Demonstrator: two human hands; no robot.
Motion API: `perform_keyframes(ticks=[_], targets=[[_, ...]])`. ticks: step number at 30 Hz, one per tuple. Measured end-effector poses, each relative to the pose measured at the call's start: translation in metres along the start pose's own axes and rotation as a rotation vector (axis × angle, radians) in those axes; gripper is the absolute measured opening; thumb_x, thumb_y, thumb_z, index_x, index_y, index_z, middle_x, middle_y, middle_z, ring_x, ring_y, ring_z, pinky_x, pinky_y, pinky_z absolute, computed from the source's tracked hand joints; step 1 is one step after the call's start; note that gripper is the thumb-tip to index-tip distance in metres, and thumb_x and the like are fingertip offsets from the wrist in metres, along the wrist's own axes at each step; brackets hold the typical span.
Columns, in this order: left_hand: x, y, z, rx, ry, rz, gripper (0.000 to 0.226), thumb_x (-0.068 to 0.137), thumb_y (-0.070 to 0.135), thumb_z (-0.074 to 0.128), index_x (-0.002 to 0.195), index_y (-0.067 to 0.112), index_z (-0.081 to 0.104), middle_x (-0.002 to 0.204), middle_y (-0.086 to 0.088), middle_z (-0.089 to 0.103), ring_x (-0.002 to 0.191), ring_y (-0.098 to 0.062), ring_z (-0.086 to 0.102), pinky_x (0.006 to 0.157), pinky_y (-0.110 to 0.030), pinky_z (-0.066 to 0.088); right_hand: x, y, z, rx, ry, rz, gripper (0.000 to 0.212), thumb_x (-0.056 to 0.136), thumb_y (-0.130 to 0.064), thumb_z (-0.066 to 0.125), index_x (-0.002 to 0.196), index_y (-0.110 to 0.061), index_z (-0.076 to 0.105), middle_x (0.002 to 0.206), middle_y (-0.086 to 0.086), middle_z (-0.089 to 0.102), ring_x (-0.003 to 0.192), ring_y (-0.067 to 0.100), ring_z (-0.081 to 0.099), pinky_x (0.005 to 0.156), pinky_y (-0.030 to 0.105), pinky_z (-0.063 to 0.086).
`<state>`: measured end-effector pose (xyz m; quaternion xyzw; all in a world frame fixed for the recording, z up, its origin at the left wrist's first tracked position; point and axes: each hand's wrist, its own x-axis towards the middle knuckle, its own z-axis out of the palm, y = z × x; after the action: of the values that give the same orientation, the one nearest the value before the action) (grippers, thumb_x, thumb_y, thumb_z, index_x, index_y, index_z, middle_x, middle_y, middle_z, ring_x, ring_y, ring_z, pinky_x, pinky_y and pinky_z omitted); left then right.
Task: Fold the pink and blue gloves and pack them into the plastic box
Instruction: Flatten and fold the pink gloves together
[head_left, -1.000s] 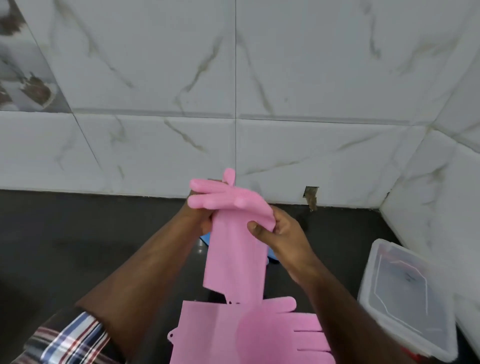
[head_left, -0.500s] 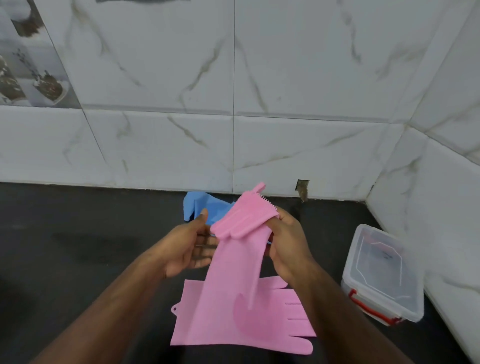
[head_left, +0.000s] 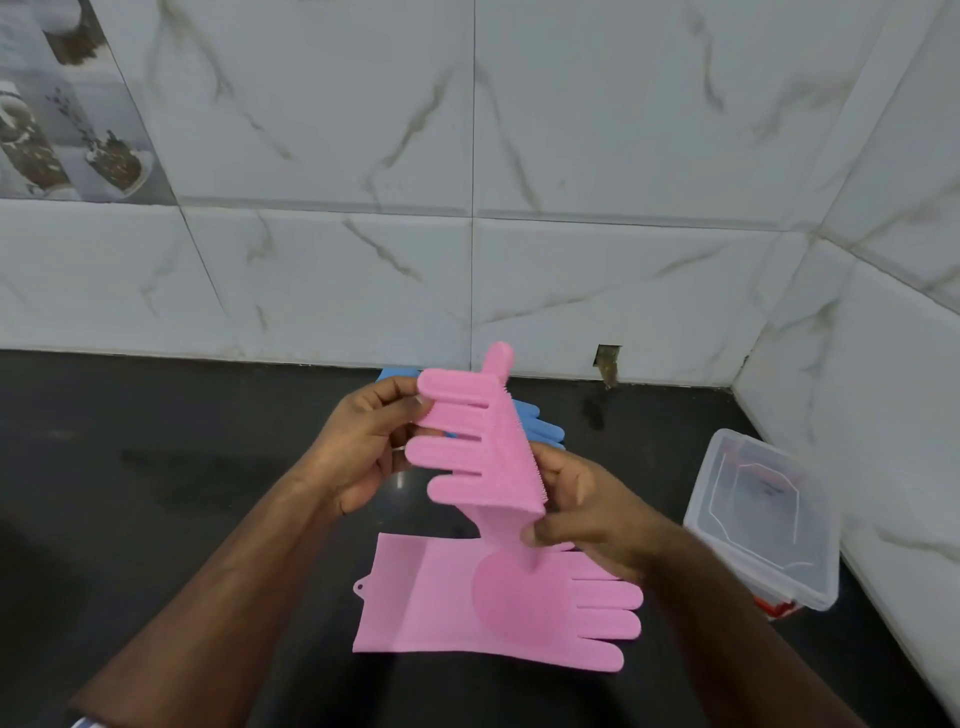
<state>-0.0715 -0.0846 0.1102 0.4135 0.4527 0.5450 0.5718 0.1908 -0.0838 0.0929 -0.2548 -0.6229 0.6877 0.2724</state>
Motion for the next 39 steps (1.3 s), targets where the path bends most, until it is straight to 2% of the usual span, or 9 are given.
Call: perform_keyframes(ticks=[4,8,11,16,23,29,33,37,39], targets=[[-0.008,0.008,0.01,-0.031,-0.113,0.027,0.017,0.094,0.008,0.061,0.1,0.016,0.076,0.089,-0.007,0.07,0.074,-0.018,0.064,0.067,-0.029,0.056,0.002,-0.021,-0.01,0.198,0.117,0.027,0.079,0.064,-0.043,0.089,0.133,-0.018,0.058,0.135,0.01,0.062,0.122,0.03,0.06,0.1,0.049,0.047],[-0.02,0.004,0.032,0.024,-0.32,-0.025,0.018,0.092,0.008,0.064,0.095,0.019,0.077,0.083,-0.001,0.072,0.074,-0.012,0.067,0.067,-0.024,0.056,0.023,-0.031,-0.002,-0.04,0.337,0.231,0.07,0.071,-0.078,0.064,0.111,-0.021,0.07,0.104,0.008,0.075,0.086,0.026,0.073,0.078,0.041,0.059],[-0.027,-0.007,0.046,0.111,-0.393,-0.041,0.015,0.092,0.011,0.066,0.097,0.018,0.078,0.094,-0.006,0.074,0.089,-0.019,0.068,0.079,-0.027,0.056,0.038,-0.025,0.005,-0.149,0.483,0.336,0.054,0.081,-0.067,0.063,0.095,-0.015,0.071,0.082,0.006,0.074,0.064,0.02,0.067,0.06,0.031,0.057],[-0.038,-0.022,0.045,0.15,-0.384,-0.084,0.013,0.089,0.016,0.07,0.099,0.019,0.079,0.094,-0.005,0.075,0.089,-0.018,0.07,0.075,-0.03,0.057,0.042,-0.007,0.006,-0.33,0.422,0.524,0.021,0.091,-0.005,0.054,0.079,-0.008,0.071,0.071,0.008,0.068,0.056,0.016,0.063,0.056,0.025,0.054],[-0.049,-0.027,0.04,0.182,-0.374,-0.041,0.016,0.092,0.012,0.067,0.104,0.012,0.077,0.106,-0.018,0.072,0.103,-0.034,0.065,0.103,-0.06,0.044,0.037,0.001,0.007,-0.411,0.335,0.641,0.016,0.09,-0.003,0.059,0.084,-0.005,0.073,0.077,0.012,0.068,0.063,0.019,0.064,0.055,0.025,0.055],[-0.054,-0.026,0.033,0.24,-0.465,-0.078,0.021,0.09,0.022,0.071,0.108,0.014,0.077,0.108,-0.015,0.073,0.102,-0.026,0.067,0.094,-0.042,0.053,0.042,-0.012,0.004,-0.199,0.494,0.359,0.024,0.079,0.01,0.067,0.097,-0.004,0.071,0.082,0.016,0.074,0.063,0.02,0.069,0.054,0.026,0.055],[-0.044,-0.022,0.024,0.246,-0.066,0.068,0.013,0.091,0.027,0.072,0.088,0.016,0.077,0.077,-0.007,0.068,0.069,-0.015,0.064,0.069,-0.031,0.053,0.042,-0.03,0.001,-0.06,0.505,0.144,0.027,0.077,0.011,0.069,0.094,-0.01,0.073,0.084,0.011,0.074,0.07,0.014,0.068,0.062,0.023,0.055],[-0.035,-0.023,0.024,0.511,-0.038,0.086,0.019,0.09,0.025,0.075,0.108,0.028,0.075,0.105,0.008,0.074,0.092,-0.016,0.068,0.087,-0.032,0.053,0.038,-0.049,0.004,-0.035,0.409,0.042,0.03,0.076,0.009,0.072,0.09,-0.017,0.076,0.086,0.008,0.076,0.079,0.016,0.071,0.066,0.023,0.054],[-0.035,-0.021,0.034,0.536,-0.073,0.103,0.015,0.089,0.031,0.075,0.104,0.033,0.076,0.101,0.012,0.075,0.091,-0.01,0.069,0.081,-0.026,0.055,0.036,-0.058,0.01,-0.076,0.383,0.004,0.03,0.077,0.009,0.071,0.089,-0.017,0.076,0.086,0.007,0.076,0.078,0.016,0.07,0.066,0.024,0.055]])
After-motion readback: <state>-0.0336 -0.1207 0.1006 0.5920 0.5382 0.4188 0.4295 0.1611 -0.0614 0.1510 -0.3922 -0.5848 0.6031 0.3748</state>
